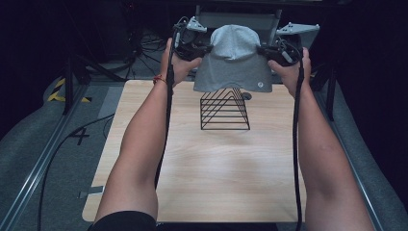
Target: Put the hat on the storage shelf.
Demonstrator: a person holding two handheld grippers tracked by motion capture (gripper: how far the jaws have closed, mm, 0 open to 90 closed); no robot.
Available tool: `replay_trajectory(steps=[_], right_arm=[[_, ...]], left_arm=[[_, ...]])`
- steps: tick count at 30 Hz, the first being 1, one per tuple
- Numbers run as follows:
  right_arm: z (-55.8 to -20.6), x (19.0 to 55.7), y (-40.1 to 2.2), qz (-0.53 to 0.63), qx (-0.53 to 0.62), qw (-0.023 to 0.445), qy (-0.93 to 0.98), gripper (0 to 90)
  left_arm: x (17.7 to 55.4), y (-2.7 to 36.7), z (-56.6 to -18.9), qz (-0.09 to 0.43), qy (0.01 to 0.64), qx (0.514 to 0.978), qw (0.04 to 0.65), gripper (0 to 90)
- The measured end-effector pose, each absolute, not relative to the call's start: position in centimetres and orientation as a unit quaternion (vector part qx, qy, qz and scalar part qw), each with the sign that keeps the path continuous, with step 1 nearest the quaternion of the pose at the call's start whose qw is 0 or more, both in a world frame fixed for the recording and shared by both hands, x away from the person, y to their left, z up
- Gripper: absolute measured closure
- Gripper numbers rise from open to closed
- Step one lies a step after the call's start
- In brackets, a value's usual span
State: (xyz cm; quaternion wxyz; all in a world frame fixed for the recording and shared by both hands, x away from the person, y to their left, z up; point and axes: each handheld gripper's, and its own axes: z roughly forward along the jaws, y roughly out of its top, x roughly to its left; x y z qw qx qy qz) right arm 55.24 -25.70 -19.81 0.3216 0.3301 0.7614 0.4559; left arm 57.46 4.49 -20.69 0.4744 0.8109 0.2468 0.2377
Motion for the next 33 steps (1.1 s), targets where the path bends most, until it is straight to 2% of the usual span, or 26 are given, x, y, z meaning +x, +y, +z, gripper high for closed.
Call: replay_trajectory(steps=[11, 26, 33], right_arm=[[-21.8, 54.8, -26.3, 0.456, 0.329, 0.305, 0.769, 85.1], [-20.8, 52.3, -26.7, 0.476, 0.312, 0.306, 0.763, 85.1], [-21.6, 51.4, -26.8, 0.475, 0.306, 0.304, 0.767, 85.1]], left_arm=[[56.7, 4.6, -22.3, 0.212, 0.236, 0.815, 0.484, 85.8], [54.1, 5.9, -20.9, 0.212, 0.215, 0.808, 0.506, 85.8], [53.1, 5.9, -21.7, 0.203, 0.203, 0.811, 0.509, 85.8]])
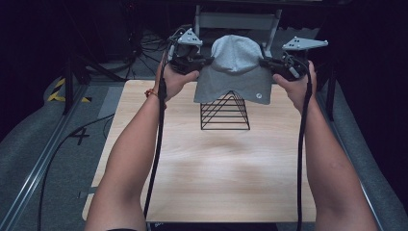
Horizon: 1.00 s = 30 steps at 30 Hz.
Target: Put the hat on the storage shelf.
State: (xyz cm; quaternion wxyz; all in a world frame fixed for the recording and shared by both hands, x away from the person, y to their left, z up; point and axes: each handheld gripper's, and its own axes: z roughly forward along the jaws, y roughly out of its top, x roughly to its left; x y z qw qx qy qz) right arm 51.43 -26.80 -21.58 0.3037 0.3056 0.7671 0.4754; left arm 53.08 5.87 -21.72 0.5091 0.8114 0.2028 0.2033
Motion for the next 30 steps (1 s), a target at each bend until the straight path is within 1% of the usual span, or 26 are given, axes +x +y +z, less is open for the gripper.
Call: replay_trajectory(steps=[7, 11, 14, 19, 21, 30], right_arm=[[-22.2, 51.1, -27.4, 0.477, 0.306, 0.302, 0.766, 85.1], [-21.8, 50.9, -27.8, 0.485, 0.307, 0.3, 0.761, 85.1], [-21.5, 50.5, -27.9, 0.489, 0.303, 0.302, 0.76, 85.1], [-21.4, 49.9, -28.0, 0.489, 0.297, 0.302, 0.762, 85.1], [-21.5, 49.6, -27.9, 0.488, 0.296, 0.299, 0.765, 85.1], [-22.9, 49.1, -27.8, 0.481, 0.292, 0.293, 0.774, 85.1]], left_arm=[[52.7, 6.5, -22.1, 0.197, 0.203, 0.804, 0.523, 85.8], [52.5, 6.6, -21.5, 0.197, 0.198, 0.802, 0.527, 85.8], [51.8, 6.5, -21.1, 0.198, 0.184, 0.803, 0.532, 85.8], [51.0, 6.5, -21.0, 0.194, 0.175, 0.803, 0.536, 85.8], [50.8, 6.5, -21.3, 0.196, 0.172, 0.806, 0.532, 85.8], [50.8, 6.7, -23.4, 0.176, 0.178, 0.81, 0.53, 85.8]])
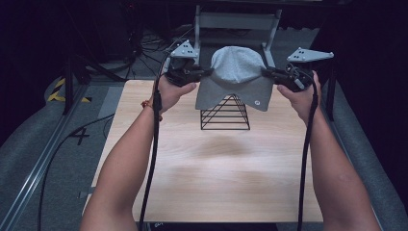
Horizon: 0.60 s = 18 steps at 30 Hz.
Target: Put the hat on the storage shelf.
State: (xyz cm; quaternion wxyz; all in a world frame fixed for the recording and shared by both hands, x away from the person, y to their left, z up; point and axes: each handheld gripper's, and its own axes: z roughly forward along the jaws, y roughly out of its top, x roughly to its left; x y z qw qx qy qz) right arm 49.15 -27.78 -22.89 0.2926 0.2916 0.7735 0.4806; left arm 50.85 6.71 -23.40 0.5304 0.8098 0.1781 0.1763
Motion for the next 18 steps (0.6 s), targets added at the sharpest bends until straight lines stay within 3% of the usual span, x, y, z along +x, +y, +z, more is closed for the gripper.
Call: replay_trajectory(steps=[18], right_arm=[[-27.9, 50.3, -27.7, 0.458, 0.304, 0.263, 0.793, 84.7]], left_arm=[[52.8, 5.8, -29.5, 0.159, 0.221, 0.825, 0.495, 85.6]])
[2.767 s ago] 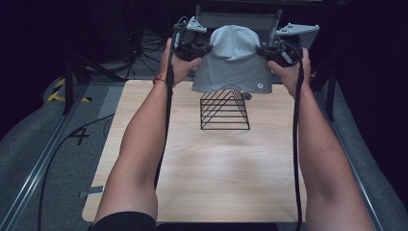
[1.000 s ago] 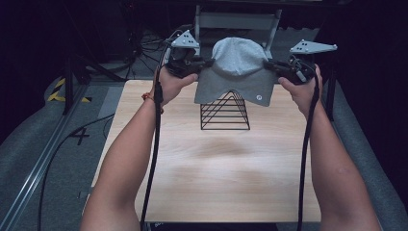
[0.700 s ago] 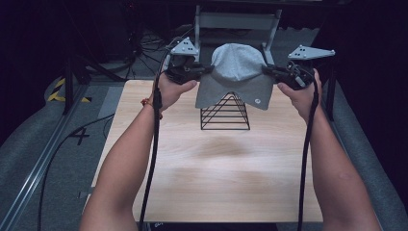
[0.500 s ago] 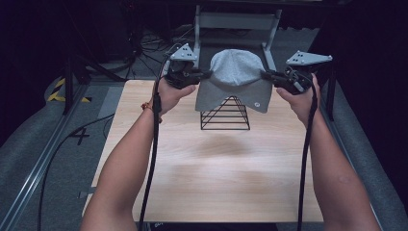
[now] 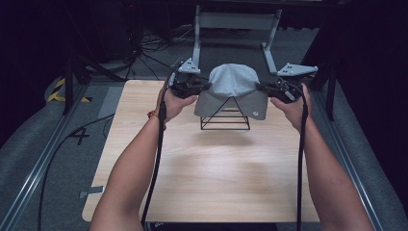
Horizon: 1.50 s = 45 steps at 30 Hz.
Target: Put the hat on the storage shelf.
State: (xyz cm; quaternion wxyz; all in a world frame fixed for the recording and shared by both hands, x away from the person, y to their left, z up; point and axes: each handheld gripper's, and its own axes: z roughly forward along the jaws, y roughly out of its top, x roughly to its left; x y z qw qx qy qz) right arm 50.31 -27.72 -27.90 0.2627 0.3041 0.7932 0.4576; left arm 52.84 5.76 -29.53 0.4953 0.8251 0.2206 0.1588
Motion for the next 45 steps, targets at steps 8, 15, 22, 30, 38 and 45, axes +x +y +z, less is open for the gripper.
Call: replay_trajectory(steps=[8, 15, 22, 30, 38, 45], right_arm=[[-30.4, 51.0, -27.4, 0.442, 0.313, 0.248, 0.803, 84.7], [-33.4, 51.1, -27.3, 0.432, 0.323, 0.225, 0.811, 84.7], [-35.0, 51.1, -27.1, 0.42, 0.329, 0.215, 0.818, 84.7], [-37.1, 51.3, -27.2, 0.407, 0.342, 0.205, 0.822, 84.7], [-37.9, 51.3, -27.1, 0.4, 0.347, 0.205, 0.823, 83.3], [-36.8, 50.4, -27.7, 0.407, 0.349, 0.22, 0.815, 78.4]], left_arm=[[53.1, 5.5, -31.9, 0.147, 0.228, 0.826, 0.494, 85.6], [52.8, 5.2, -34.5, 0.139, 0.23, 0.832, 0.485, 85.5], [52.6, 4.9, -36.2, 0.143, 0.232, 0.839, 0.471, 85.5], [52.5, 4.9, -37.9, 0.146, 0.233, 0.85, 0.45, 85.4], [52.3, 5.1, -38.6, 0.151, 0.238, 0.849, 0.448, 84.6], [51.4, 6.7, -37.6, 0.17, 0.24, 0.846, 0.445, 77.9]])
